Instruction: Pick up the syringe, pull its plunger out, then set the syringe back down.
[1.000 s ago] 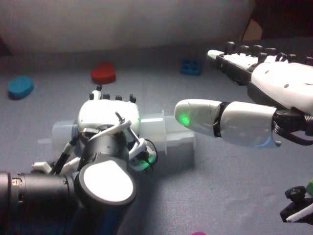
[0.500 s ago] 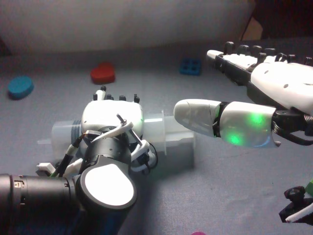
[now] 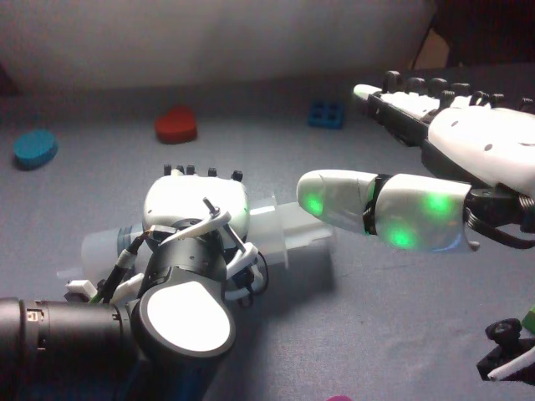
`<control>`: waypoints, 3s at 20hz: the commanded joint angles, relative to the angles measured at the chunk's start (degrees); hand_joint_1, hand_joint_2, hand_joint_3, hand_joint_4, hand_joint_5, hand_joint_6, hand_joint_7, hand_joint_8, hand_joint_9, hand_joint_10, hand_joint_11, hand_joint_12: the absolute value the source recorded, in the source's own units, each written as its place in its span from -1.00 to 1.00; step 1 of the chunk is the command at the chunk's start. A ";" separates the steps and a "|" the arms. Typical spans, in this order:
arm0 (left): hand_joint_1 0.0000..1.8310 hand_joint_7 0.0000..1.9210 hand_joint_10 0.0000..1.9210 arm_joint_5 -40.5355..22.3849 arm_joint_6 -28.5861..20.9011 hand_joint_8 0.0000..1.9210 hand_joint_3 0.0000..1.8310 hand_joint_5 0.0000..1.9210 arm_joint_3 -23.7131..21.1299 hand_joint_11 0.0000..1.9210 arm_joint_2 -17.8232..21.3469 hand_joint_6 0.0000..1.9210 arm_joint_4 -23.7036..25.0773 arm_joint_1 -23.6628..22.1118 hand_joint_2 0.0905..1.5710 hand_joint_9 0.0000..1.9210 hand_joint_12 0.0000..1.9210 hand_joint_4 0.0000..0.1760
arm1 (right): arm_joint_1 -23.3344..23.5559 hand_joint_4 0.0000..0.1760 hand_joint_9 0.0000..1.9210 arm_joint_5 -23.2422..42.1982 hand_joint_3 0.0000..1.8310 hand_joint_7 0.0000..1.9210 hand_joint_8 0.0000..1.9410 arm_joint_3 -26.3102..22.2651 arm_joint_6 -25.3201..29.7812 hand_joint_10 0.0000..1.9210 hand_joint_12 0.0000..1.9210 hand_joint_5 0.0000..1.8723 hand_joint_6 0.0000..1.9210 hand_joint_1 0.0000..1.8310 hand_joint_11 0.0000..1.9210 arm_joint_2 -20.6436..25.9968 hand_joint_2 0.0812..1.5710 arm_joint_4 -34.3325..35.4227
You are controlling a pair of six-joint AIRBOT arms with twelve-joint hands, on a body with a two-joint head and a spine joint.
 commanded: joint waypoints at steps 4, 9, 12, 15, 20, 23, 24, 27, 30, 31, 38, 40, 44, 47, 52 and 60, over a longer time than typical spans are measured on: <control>0.60 -0.38 0.71 -1.39 -1.06 0.75 -1.00 -0.49 -1.10 -0.44 0.21 0.54 4.82 0.68 0.63 -0.44 0.86 -1.00 | -0.08 -1.00 -0.90 2.56 -1.00 -0.88 -1.00 -0.12 0.71 -1.00 -0.34 -0.94 -1.00 -1.00 -1.00 -0.04 0.18 -4.34; 0.61 -0.36 0.69 -7.32 -1.70 0.73 -1.00 -0.49 -2.29 -0.44 3.54 0.57 11.27 -1.86 0.62 -0.41 0.85 -1.00 | 1.63 -1.00 -0.90 1.77 -1.00 -0.88 -1.00 -0.10 1.96 -1.00 -0.34 -0.94 -1.00 -1.00 -1.00 1.04 0.18 -4.34; 0.61 -0.36 0.69 -9.75 -1.70 0.70 -1.00 -0.49 -3.53 -0.43 6.58 0.60 15.01 -3.23 0.62 -0.40 0.85 -1.00 | 2.13 -1.00 -0.90 2.63 -1.00 -0.88 -1.00 -0.10 3.74 -1.00 -0.34 -0.94 -1.00 -1.00 -1.00 2.00 0.18 -4.37; 0.61 -0.33 0.68 -13.24 -0.86 0.70 -1.00 -0.50 -4.81 -0.45 10.11 0.60 18.68 -4.93 0.62 -0.40 0.85 -1.00 | -0.83 -1.00 -0.90 3.16 -1.00 -0.88 -1.00 1.88 10.87 -1.00 -0.33 -0.94 -1.00 -1.00 -1.00 3.33 0.18 -18.30; 0.61 -0.33 0.67 -17.86 3.36 0.71 -1.00 -0.51 -6.35 -0.46 14.55 0.60 19.82 -8.41 0.62 -0.39 0.84 -1.00 | -3.76 -1.00 -0.90 0.32 -1.00 -0.88 -1.00 7.90 26.30 -1.00 -0.32 -0.94 -1.00 -1.00 -1.00 4.62 0.18 -36.62; 0.61 -0.34 0.67 -19.64 4.14 0.71 -1.00 -0.54 -6.84 -0.46 15.65 0.61 20.13 -9.54 0.62 -0.39 0.85 -1.00 | -6.23 -1.00 -0.90 -0.16 -1.00 -0.88 -1.00 10.35 32.33 -1.00 -0.31 -0.94 -1.00 -0.95 -1.00 4.00 0.18 -38.38; 0.61 -0.34 0.68 -20.35 4.14 0.71 -1.00 -0.55 -7.06 -0.47 16.04 0.62 20.82 -9.87 0.62 -0.38 0.85 -1.00 | -6.94 -1.00 -0.89 0.00 -1.00 -0.87 -1.00 11.22 34.76 -1.00 -0.31 -0.93 -1.00 -0.86 -1.00 3.62 0.17 -38.78; 0.61 -0.33 0.67 -21.72 5.20 0.70 -1.00 -0.50 -7.63 -0.46 16.70 0.60 21.13 -10.72 0.61 -0.39 0.84 -1.00 | -8.70 -1.00 -0.75 -0.05 -1.00 -0.75 -0.99 14.41 41.96 -0.97 -0.10 -0.83 -0.99 -0.45 -1.00 2.28 0.15 -43.10; 0.61 -0.33 0.67 -21.96 5.28 0.70 -1.00 -0.49 -7.79 -0.45 16.94 0.59 21.13 -11.21 0.61 -0.39 0.83 -1.00 | -12.25 -1.00 -0.66 4.79 -0.99 -0.68 -0.99 18.48 49.62 -0.98 -0.04 -0.76 -0.99 -0.19 -1.00 -0.54 0.18 -50.70; 0.61 -0.33 0.67 -21.96 5.44 0.70 -1.00 -0.49 -7.82 -0.45 17.02 0.59 21.13 -11.34 0.61 -0.39 0.83 -1.00 | -13.98 -1.00 -0.64 8.73 -0.99 -0.67 -1.00 20.11 52.15 -0.98 -0.02 -0.74 -0.99 -0.16 -1.00 -2.55 0.20 -51.52; 0.61 -0.32 0.67 -21.96 6.22 0.70 -1.00 -0.51 -7.56 -0.46 17.02 0.60 21.13 -11.19 0.61 -0.38 0.83 -1.00 | -16.41 -1.00 -0.57 16.70 -1.00 -0.57 -0.99 22.41 59.71 -0.98 0.03 -0.66 -0.99 -0.10 -0.99 -8.28 0.24 -45.28; 0.61 -0.32 0.67 -21.96 6.22 0.70 -1.00 -0.51 -7.37 -0.46 17.02 0.60 21.13 -11.15 0.61 -0.38 0.84 -1.00 | -16.99 -1.00 -0.57 16.13 -0.99 -0.56 -0.99 22.55 61.65 -0.98 0.04 -0.65 -0.99 -0.09 -0.98 -8.89 0.25 -45.01; 0.61 -0.32 0.67 -21.97 6.21 0.69 -1.00 -0.51 -7.14 -0.47 17.02 0.60 21.13 -10.98 0.61 -0.38 0.84 -1.00 | -18.05 -1.00 -0.57 14.02 -1.00 -0.55 -0.99 25.52 66.45 -0.99 0.03 -0.65 -0.99 -0.08 -0.98 -11.08 0.25 -46.23; 0.61 -0.32 0.66 -21.96 6.21 0.69 -1.00 -0.50 -7.27 -0.47 17.02 0.60 21.63 -10.99 0.61 -0.38 0.84 -1.00 | -18.71 -1.00 -0.57 12.77 -0.99 -0.55 -0.99 28.54 68.83 -0.99 0.03 -0.62 -0.98 -0.07 -0.98 -13.37 0.26 -47.59; 0.61 -0.33 0.68 -21.68 6.21 0.69 -1.00 -0.51 -7.35 -0.45 16.98 0.60 21.68 -11.12 0.61 -0.39 0.82 -1.00 | -18.92 -1.00 -0.56 9.97 -1.00 -0.54 -0.99 31.53 69.30 -0.99 0.03 -0.62 -0.99 -0.07 -0.98 -16.16 0.26 -49.03; 0.61 -0.32 0.67 -21.42 6.21 0.70 -1.00 -0.53 -7.31 -0.46 16.98 0.61 21.68 -10.88 0.62 -0.38 0.84 -1.00 | -18.26 -1.00 -0.56 8.54 -1.00 -0.54 -0.99 34.71 71.46 -0.99 0.03 -0.62 -0.99 -0.07 -0.98 -19.42 0.26 -49.07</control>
